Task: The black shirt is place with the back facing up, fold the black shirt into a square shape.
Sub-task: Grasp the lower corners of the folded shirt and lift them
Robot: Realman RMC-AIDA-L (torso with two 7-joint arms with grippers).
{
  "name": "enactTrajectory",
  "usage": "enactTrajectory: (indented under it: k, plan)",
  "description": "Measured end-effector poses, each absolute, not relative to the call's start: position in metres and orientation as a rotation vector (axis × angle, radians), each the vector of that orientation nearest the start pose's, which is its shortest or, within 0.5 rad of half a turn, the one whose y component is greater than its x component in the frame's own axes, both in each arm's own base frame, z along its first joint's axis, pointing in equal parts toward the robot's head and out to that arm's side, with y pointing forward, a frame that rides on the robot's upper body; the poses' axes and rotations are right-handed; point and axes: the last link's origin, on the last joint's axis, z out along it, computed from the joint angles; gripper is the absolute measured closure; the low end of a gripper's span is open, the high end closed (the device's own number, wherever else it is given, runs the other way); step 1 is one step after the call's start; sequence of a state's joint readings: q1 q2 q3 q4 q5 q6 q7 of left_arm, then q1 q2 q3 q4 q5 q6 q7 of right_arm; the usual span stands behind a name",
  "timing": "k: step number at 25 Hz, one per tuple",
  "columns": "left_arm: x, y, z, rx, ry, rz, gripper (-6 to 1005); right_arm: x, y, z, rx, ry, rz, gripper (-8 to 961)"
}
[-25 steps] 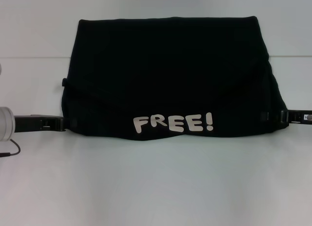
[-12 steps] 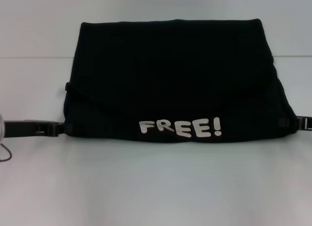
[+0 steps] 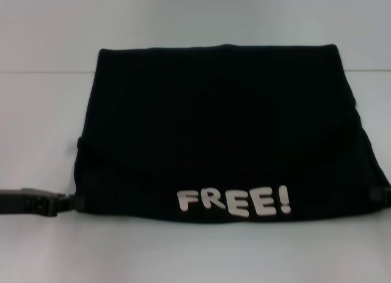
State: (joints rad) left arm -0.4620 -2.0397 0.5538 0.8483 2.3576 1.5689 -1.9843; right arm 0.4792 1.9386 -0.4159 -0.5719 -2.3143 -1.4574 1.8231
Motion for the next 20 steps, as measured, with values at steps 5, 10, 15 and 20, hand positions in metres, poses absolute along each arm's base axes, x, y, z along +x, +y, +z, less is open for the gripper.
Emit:
enactTrajectory:
  k: [5,10,15,20]
  plan:
    - [-0.328,0.287,0.053,-2.503,-1.451,-0.346,965,0.371,0.279,0.063,-2.366,1.412,0.474,924]
    - [-0.330,0.265,0.057,-2.567,-1.473,-0.376,963,0.384,0.249,0.069,-2.402,1.406,0.465,923]
    - [-0.329,0.244,0.058,-2.625,-1.509,-0.442,965,0.393,0.224,0.073,-2.416,1.415,0.459,923]
    - [-0.331,0.228,0.055,-2.640,-1.553,-0.455,963,0.399,0.205,0.077,-2.425,1.425,0.473,923]
